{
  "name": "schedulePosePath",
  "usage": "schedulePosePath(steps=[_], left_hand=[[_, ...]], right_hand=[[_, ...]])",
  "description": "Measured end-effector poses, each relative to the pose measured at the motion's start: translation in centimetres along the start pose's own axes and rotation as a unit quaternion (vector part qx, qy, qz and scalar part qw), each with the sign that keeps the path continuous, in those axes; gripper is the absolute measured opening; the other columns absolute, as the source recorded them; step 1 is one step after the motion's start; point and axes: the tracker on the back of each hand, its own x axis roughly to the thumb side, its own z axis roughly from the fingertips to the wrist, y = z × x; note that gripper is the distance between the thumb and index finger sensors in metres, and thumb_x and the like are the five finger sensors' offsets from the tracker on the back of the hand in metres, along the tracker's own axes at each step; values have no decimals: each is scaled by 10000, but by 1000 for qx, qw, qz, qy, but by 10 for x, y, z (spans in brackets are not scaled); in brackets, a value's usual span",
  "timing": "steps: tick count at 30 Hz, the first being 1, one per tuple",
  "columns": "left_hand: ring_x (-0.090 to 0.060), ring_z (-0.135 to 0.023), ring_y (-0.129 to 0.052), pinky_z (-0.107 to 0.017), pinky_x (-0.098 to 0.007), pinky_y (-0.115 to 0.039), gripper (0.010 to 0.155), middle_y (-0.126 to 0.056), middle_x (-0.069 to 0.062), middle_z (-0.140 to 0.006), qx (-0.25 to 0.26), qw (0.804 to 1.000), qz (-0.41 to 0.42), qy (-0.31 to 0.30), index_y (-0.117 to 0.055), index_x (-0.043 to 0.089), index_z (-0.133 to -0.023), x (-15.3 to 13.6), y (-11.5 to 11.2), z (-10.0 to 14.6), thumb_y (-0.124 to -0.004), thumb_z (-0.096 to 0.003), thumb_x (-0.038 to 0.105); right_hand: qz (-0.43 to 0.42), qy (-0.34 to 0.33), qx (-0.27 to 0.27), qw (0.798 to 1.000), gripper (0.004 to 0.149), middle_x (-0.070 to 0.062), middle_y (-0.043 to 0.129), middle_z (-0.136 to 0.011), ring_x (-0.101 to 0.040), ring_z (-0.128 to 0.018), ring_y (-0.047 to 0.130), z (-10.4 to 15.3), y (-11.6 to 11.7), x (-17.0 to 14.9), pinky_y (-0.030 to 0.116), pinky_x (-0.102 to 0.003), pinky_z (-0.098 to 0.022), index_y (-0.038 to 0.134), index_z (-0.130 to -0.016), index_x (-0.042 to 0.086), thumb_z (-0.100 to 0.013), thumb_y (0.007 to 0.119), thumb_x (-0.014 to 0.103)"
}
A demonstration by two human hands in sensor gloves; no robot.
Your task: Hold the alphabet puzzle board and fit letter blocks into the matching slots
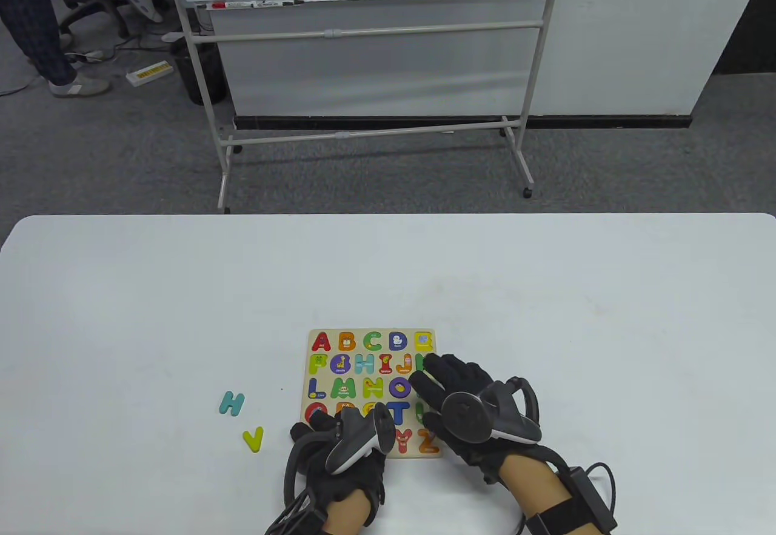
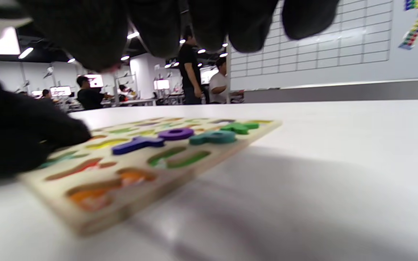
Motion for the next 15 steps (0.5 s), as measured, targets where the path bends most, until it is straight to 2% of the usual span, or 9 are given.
schedulePosePath(steps=[3, 5, 9, 12, 15], left_hand=[[-783, -887, -370, -560, -736, -618, 840, -214, -443, -1017, 1, 1000, 0, 0, -196, -15, -1048, 0, 0, 0, -439, -496, 569], [-783, -888, -369, -561, -735, -618, 838, -213, -444, -1016, 0, 1000, -1, 1, -194, -14, -1047, 0, 0, 0, -437, -495, 568], [-785, -886, -367, -562, -738, -615, 839, -212, -448, -1014, -3, 1000, 0, 1, -192, -17, -1046, 0, 0, 0, -439, -496, 566], [-783, -888, -362, -563, -737, -614, 837, -210, -446, -1015, -4, 1000, 2, 2, -192, -14, -1046, 0, 0, 0, -442, -497, 566], [-780, -891, -360, -565, -735, -611, 839, -209, -443, -1017, -3, 1000, 3, 1, -191, -12, -1048, 0, 0, 0, -441, -496, 569]], right_hand=[[-9, -2, 40, 999, 710, -69, 383, -1204, -323, -1141, 390, 10, 5, 0, 444, -549, -773, 465, -1121, 295, -471, 661, 507], [-33, -3, 89, 995, 734, -57, 284, -1210, -315, -1141, 274, 16, 15, 0, 358, -550, -780, 358, -1136, 290, -480, 589, 527], [-28, -27, 130, 991, 740, -45, 232, -1212, -317, -1135, 209, 27, 35, 3, 304, -554, -777, 309, -1137, 307, -474, 519, 559], [14, -32, 194, 980, 786, -47, 80, -1198, -320, -1116, 72, 31, 51, 9, 222, -568, -770, 131, -1129, 272, -478, 432, 593], [37, -28, 277, 960, 812, -74, -119, -1147, -336, -1073, -90, 35, 67, 16, 120, -590, -753, -53, -1081, 249, -481, 351, 619]])
